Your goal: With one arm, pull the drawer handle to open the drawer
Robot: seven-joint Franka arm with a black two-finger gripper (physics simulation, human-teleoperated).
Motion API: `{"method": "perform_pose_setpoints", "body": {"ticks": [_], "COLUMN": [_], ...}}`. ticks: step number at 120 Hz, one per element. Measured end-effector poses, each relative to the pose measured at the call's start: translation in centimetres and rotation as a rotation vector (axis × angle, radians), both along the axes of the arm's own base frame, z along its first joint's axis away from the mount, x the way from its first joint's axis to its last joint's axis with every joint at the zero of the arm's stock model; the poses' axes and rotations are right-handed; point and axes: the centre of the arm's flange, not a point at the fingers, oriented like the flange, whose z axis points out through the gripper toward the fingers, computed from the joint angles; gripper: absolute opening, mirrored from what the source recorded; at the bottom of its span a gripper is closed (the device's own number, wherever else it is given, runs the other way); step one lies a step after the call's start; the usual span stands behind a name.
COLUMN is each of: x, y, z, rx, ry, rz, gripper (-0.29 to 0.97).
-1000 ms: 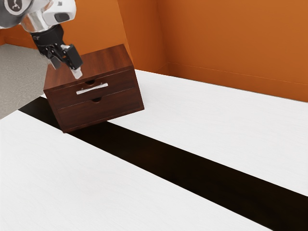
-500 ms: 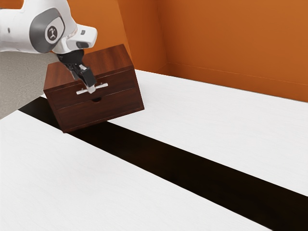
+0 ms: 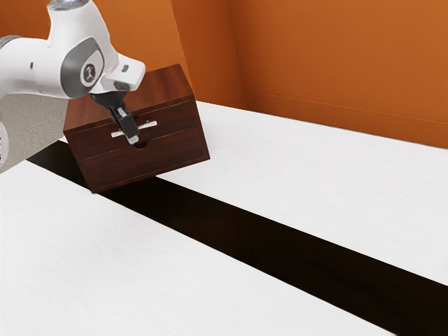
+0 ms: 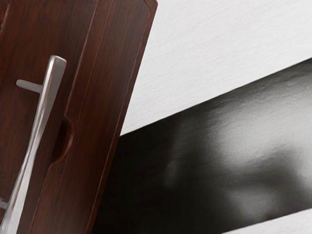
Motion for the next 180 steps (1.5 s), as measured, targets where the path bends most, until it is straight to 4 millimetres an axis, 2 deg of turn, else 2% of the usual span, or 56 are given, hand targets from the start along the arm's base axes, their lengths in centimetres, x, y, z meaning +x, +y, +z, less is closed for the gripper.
{"method": "perform_pose_setpoints", "body": {"ticks": [18,35,53,109,140,180], "x": [0.9,0.9,1.2,2.5,2.9,3.6], "y": [0.4,2.2,2.8,3.9,3.9,4.1], "z": [-1.0,-1.8,-2.5,-4.1,-4.4,-6.1], "rx": [0.032,0.046,0.058,0.098,0.109,0.108], "ry": [-0.006,-0.009,-0.011,-0.043,-0.056,-0.040], "rz": [-0.039,-0.041,-0.058,-0.101,-0.118,-0.130], "gripper": [0.68,0.66,0.63,0.54,0.53,0.52]}}
